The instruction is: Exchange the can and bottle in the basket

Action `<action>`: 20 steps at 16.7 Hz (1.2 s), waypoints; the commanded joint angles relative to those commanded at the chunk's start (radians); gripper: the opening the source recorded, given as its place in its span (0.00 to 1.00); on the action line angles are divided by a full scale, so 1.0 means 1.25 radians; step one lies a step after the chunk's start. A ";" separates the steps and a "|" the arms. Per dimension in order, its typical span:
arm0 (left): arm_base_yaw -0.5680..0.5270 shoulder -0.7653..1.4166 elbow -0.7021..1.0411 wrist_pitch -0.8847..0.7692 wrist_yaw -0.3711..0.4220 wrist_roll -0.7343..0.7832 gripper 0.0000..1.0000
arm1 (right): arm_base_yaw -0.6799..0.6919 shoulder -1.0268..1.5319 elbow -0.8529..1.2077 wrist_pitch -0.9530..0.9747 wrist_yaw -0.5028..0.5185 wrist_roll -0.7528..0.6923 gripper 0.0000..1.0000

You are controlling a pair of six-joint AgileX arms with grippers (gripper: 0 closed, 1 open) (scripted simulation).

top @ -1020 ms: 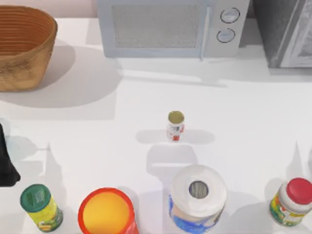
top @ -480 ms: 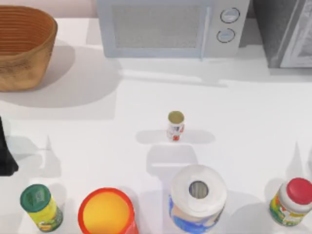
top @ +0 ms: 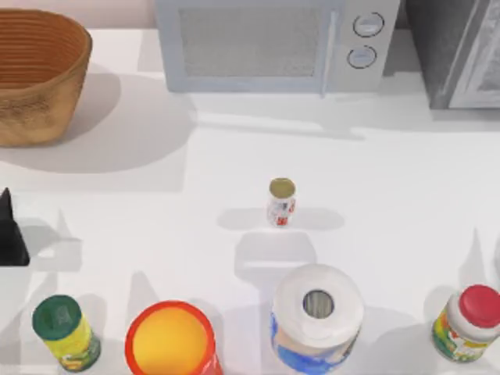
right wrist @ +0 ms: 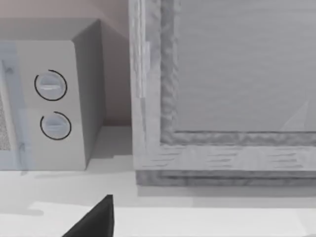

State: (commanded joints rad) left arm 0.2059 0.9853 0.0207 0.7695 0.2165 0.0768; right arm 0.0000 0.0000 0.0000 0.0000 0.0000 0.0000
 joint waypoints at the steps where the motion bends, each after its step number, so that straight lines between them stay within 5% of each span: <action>1: 0.016 0.081 0.000 0.056 0.016 0.006 1.00 | 0.000 0.000 0.000 0.000 0.000 0.000 1.00; 10: 0.121 0.570 0.017 0.451 0.125 0.046 1.00 | 0.000 0.000 0.000 0.000 0.000 0.000 1.00; 20: 0.106 0.621 0.030 0.489 0.113 0.042 1.00 | 0.000 0.000 0.000 0.000 0.000 0.000 1.00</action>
State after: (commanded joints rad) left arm 0.3387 1.7618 0.0578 1.3809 0.3577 0.1289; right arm 0.0000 0.0000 0.0000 0.0000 0.0000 0.0000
